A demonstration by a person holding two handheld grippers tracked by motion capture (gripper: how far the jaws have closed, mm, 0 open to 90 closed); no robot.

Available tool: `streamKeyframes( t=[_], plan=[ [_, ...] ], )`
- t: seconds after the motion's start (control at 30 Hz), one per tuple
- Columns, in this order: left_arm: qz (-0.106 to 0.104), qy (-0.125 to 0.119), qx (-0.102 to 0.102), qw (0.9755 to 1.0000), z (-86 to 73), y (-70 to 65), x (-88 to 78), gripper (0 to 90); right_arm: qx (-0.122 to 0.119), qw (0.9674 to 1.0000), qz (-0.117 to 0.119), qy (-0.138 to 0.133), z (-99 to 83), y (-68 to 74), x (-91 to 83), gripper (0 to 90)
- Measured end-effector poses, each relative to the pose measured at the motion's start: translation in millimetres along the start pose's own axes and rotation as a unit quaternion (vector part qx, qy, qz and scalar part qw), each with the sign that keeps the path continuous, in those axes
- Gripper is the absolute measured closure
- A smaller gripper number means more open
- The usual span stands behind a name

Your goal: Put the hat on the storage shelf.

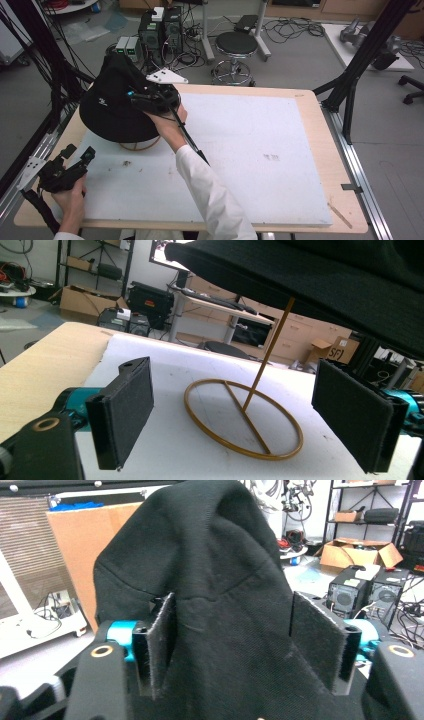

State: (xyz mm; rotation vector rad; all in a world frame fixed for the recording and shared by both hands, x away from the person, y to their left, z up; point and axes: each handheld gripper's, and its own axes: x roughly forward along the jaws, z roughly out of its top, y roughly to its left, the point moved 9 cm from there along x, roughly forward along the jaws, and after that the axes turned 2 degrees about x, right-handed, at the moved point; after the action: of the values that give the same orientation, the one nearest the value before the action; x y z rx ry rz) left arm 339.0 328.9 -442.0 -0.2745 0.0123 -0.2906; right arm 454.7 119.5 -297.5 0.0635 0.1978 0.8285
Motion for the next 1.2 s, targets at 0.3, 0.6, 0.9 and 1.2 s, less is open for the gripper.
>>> streamKeyframes(
  t=[0.3, 0.6, 0.9, 1.2],
  plan=[
    [0.005, -0.008, 0.02, 0.9997, 3.3, -7.7, -1.3, 17.1, -0.003, 0.9999, -0.011, 0.002, -3.8, -15.1, -21.7, 30.7],
    [0.018, -0.023, 0.044, 0.9986, 9.2, -9.6, -5.9, 16.6, -0.005, 0.9992, -0.036, -0.019, 6.8, -34.9, -65.9, 23.3],
    [0.02, -0.025, 0.054, 0.998, 9.9, -12.4, -7.1, 16.4, 0.016, 0.9949, -0.09, -0.043, 10.7, -76.9, -128.1, 21.7],
    [0.023, -0.029, 0.06, 0.9975, 11.8, -14.4, -9.4, 16.4, 0.022, 0.9901, -0.131, -0.045, 4.4, -103.3, -188.6, 19.3]
  ],
)
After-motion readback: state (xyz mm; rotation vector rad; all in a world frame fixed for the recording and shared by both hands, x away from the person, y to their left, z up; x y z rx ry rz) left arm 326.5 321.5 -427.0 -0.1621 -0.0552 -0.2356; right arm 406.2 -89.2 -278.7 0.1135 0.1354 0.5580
